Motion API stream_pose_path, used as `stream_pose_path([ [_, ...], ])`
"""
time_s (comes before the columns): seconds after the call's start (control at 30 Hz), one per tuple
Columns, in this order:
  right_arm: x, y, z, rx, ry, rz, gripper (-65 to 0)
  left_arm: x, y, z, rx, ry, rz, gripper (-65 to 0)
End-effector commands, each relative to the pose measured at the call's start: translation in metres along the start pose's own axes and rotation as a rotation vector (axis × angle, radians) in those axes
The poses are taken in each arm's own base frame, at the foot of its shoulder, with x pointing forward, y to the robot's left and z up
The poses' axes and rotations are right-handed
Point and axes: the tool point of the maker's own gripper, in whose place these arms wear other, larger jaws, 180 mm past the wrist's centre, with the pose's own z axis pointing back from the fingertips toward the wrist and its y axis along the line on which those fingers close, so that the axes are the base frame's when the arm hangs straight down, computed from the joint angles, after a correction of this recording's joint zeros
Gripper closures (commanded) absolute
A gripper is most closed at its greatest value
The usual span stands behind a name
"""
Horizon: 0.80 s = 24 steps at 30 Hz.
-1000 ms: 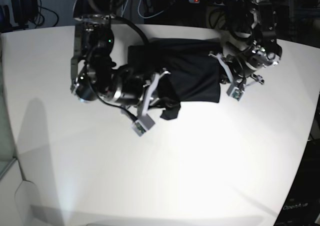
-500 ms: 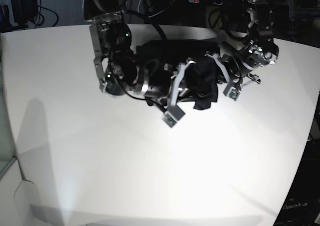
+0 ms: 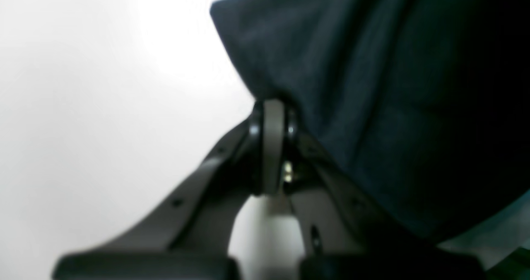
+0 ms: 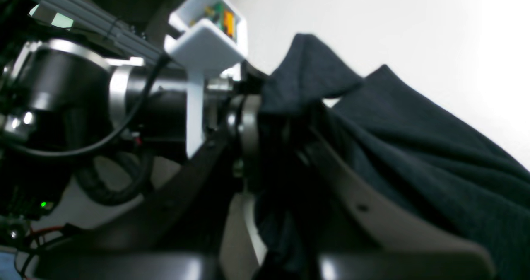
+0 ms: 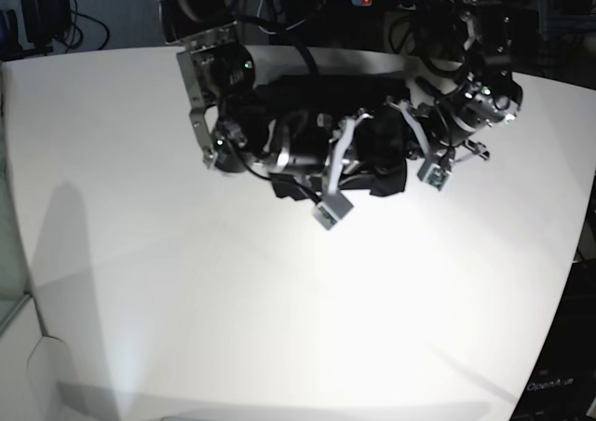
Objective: Fold the T-shirt properly
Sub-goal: 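Lay the folded end onto the shirt and release, withdrawing the right gripper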
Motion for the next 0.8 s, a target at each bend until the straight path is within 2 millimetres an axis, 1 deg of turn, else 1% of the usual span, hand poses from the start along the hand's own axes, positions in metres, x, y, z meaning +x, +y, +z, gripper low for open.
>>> stream_pose_path([
  [0.0, 0.026, 0.009, -0.001, 0.032, -0.072, 0.027, -10.6, 0.013, 0.002, 0.003, 0.003, -0.043, -0.007, 0.0],
  [0.13, 0.027, 0.007, 0.001, 0.027, -0.074, 0.024, -24.3, 0.012, 0.005, 0.004, 0.011, -0.04, -0.01, 0.0],
  [0.23, 0.024, 0.007, 0.001, 0.027, -0.07, 0.019, -30.3, 0.001, 0.002, 0.006, 0.006, -0.021, -0.004, 0.0],
  [0.27, 0.024, 0.007, 0.0, 0.028, -0.066, 0.022, -31.2, -0.001, 0.005, 0.007, 0.013, -0.018, 0.002, 0.0],
  [0.33, 0.025, 0.008, 0.0, 0.031, -0.063, 0.026, -32.0, -0.009, 0.016, 0.013, 0.045, -0.009, 0.029, 0.0],
  [0.5, 0.026, 0.007, 0.0, 0.029, -0.065, 0.029, -31.9, -0.038, 0.045, 0.032, 0.131, 0.028, 0.104, 0.0],
  [0.57, 0.026, 0.007, 0.0, 0.028, -0.064, 0.03, -31.7, -0.048, 0.048, 0.039, 0.133, 0.043, 0.106, 0.0],
  [0.63, 0.027, 0.007, 0.0, 0.025, -0.063, 0.033, -31.6, -0.058, 0.061, 0.047, 0.174, 0.057, 0.131, 0.0],
  [0.73, 0.023, -0.006, 0.009, -0.004, -0.039, 0.052, -31.6, -0.066, 0.074, 0.056, 0.218, 0.068, 0.164, 0.0],
  [0.77, 0.018, -0.012, 0.014, -0.02, -0.025, 0.056, -31.5, -0.069, 0.077, 0.058, 0.227, 0.07, 0.175, 0.0],
])
